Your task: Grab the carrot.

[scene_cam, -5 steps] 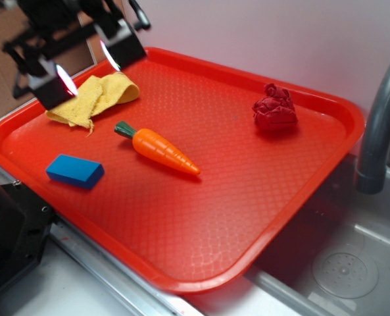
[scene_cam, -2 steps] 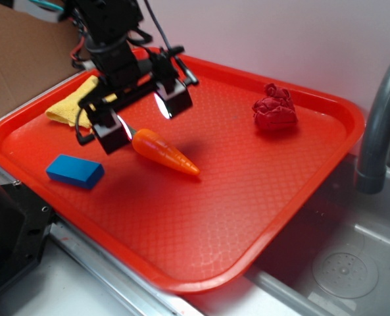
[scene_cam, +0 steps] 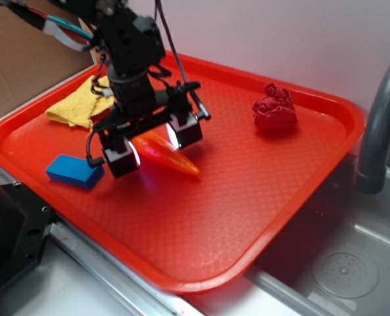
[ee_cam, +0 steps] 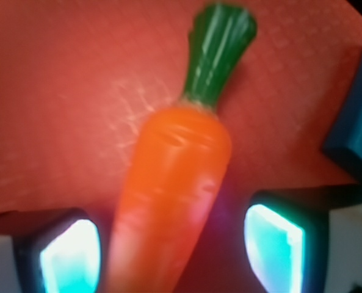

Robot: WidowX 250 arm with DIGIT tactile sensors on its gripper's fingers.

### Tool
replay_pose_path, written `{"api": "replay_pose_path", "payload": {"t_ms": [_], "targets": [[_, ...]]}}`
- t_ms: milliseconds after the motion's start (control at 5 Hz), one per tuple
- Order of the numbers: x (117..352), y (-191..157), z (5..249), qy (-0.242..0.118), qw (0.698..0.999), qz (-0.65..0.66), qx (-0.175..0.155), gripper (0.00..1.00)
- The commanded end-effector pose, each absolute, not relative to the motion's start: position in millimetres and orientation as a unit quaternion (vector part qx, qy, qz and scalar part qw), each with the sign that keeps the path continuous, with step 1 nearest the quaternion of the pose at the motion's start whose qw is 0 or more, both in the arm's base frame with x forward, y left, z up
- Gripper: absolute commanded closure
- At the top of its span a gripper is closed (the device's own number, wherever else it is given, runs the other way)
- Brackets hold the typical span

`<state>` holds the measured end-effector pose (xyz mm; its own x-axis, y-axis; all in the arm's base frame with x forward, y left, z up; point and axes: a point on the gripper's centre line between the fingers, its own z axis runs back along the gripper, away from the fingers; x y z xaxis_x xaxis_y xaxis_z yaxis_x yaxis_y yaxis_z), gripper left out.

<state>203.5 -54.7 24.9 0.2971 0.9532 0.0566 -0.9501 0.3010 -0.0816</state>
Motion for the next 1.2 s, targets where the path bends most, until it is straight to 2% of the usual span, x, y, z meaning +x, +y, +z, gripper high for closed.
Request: {"api": "replay_pose_path", "payload": {"t_ms": [0, 200, 400, 600, 800, 1000], "targets": [[210.1, -54.9, 29.2, -0.066, 0.801, 0.594, -0.02, 1.0], [207.8, -56.6, 37.2, -0.068, 0.824, 0.562, -0.028, 1.0], [210.3, -56.7, 66.3, -0.061, 0.888, 0.455, -0.035, 1.0], [214.9, -54.0, 111.0, -0.046, 0.937, 0.342, -0.06, 1.0], [218.8, -55.6, 137.6, -0.007, 0.97, 0.226, -0.084, 1.0], [208.6, -66.1, 166.3, -0.038, 0.992, 0.11, -0.057, 1.0]]}}
